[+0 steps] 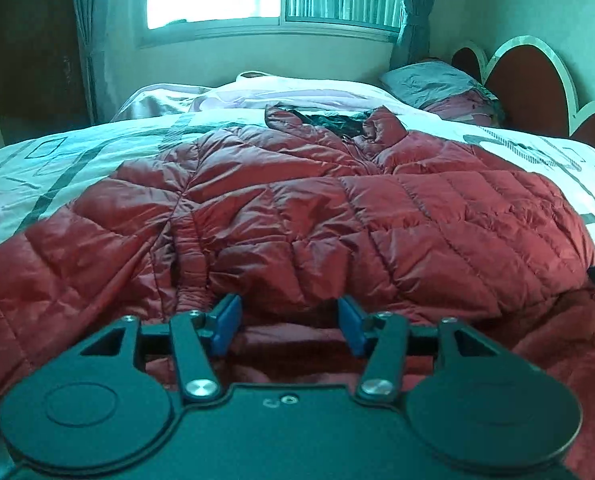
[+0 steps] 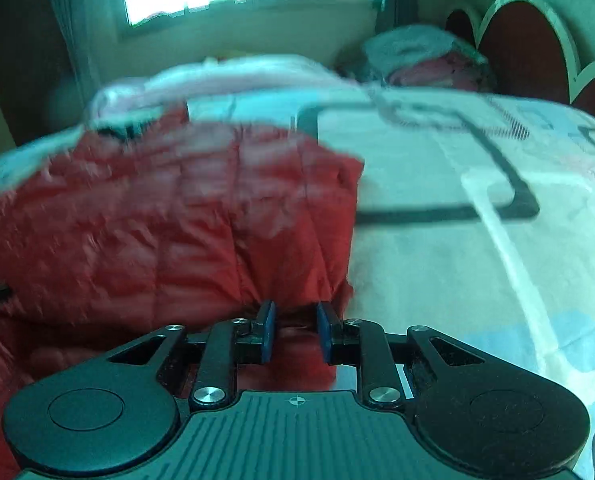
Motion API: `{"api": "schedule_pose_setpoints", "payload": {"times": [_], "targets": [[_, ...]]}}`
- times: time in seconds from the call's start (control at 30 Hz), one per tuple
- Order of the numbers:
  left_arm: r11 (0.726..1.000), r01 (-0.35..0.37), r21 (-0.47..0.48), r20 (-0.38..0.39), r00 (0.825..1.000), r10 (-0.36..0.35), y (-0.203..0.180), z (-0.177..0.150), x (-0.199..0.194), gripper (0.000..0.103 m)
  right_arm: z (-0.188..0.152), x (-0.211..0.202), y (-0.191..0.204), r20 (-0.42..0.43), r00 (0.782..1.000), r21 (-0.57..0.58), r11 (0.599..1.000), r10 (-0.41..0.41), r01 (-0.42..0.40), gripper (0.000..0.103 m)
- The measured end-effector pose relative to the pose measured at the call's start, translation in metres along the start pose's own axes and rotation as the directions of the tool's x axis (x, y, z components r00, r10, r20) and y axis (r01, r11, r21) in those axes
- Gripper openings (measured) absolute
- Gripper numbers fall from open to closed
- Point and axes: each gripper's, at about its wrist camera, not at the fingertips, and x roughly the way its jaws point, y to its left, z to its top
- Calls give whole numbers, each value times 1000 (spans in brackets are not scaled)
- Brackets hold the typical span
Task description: Fold large clothes
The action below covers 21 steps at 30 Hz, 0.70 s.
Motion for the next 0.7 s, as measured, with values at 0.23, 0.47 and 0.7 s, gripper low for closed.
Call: {"api": "schedule_pose_setpoints", "payload": {"times": [0.23, 0.47, 0.7], "targets": [[996, -61, -63, 34, 997, 63, 21, -17, -45, 92, -3, -45, 7, 136, 989, 30, 998, -57, 54, 93], [956, -160, -244, 25, 985, 172, 87, -54, -100, 75, -20, -73, 15, 154, 988, 55, 998, 16, -25, 58], [738, -230, -634, -37, 963, 268, 180, -114, -150, 71, -33, -62, 47, 82, 996, -4, 999, 44, -44, 57]]}}
